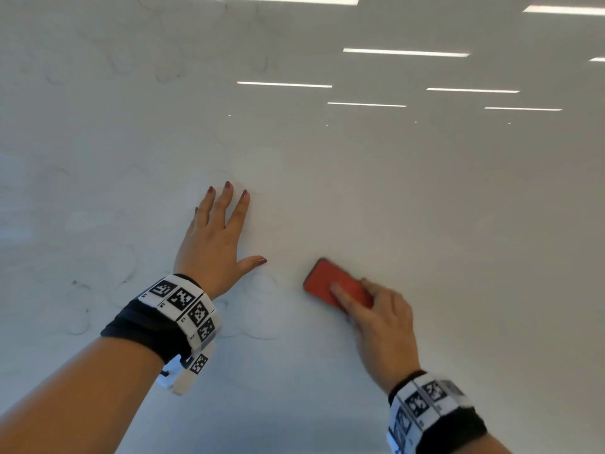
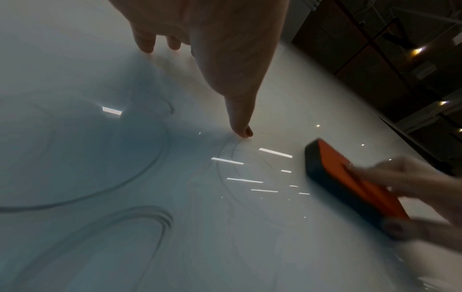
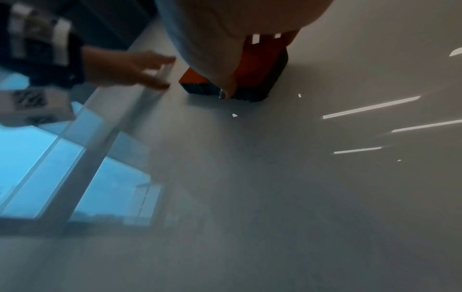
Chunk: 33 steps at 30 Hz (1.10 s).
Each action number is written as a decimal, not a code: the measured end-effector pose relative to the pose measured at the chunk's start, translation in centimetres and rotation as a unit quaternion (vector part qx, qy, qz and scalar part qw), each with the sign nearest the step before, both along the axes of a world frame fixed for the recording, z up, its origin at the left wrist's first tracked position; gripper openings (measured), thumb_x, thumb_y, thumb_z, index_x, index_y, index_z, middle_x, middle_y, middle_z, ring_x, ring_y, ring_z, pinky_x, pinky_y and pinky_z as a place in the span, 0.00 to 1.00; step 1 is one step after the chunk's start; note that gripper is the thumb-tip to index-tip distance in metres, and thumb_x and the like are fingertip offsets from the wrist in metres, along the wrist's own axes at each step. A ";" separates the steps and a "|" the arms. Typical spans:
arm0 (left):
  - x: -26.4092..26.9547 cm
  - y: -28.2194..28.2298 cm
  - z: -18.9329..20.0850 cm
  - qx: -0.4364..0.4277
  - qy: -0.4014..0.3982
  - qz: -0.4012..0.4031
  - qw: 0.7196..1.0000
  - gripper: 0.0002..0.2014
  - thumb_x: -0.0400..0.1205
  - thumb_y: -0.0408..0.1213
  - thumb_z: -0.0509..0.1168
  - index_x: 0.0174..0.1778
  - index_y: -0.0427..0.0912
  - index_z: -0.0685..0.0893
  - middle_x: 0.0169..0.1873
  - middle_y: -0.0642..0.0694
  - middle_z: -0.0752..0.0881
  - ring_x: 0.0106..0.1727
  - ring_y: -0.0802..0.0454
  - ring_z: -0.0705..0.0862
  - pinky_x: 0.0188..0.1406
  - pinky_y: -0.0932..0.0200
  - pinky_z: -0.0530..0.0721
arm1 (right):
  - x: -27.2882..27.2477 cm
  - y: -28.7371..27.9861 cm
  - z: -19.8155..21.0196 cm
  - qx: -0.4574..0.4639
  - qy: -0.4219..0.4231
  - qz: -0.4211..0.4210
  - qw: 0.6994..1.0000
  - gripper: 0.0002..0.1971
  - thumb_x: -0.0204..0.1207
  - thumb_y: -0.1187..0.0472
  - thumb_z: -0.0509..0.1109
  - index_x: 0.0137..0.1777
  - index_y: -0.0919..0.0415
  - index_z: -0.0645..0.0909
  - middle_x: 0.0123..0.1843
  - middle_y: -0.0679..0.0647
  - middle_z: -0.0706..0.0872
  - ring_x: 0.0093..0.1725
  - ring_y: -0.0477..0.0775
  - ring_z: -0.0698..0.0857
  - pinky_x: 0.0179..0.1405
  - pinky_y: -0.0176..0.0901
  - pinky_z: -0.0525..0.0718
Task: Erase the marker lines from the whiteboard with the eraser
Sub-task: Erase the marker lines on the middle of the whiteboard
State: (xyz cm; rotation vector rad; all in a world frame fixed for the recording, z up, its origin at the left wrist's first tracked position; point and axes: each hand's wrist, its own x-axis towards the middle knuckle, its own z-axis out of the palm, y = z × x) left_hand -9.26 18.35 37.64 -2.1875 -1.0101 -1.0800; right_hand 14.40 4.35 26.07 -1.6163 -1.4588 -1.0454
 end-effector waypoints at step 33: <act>-2.4 1.7 0.7 0.088 0.006 -0.046 0.995 0.28 0.84 0.51 0.51 0.80 0.46 0.64 0.79 0.40 0.64 0.78 0.37 0.61 0.72 0.39 0.69 | -6.9 4.4 5.6 0.034 -0.024 -0.014 0.999 0.39 0.65 0.68 0.74 0.76 0.44 0.69 0.62 0.61 0.77 0.53 0.64 0.76 0.50 0.56 0.71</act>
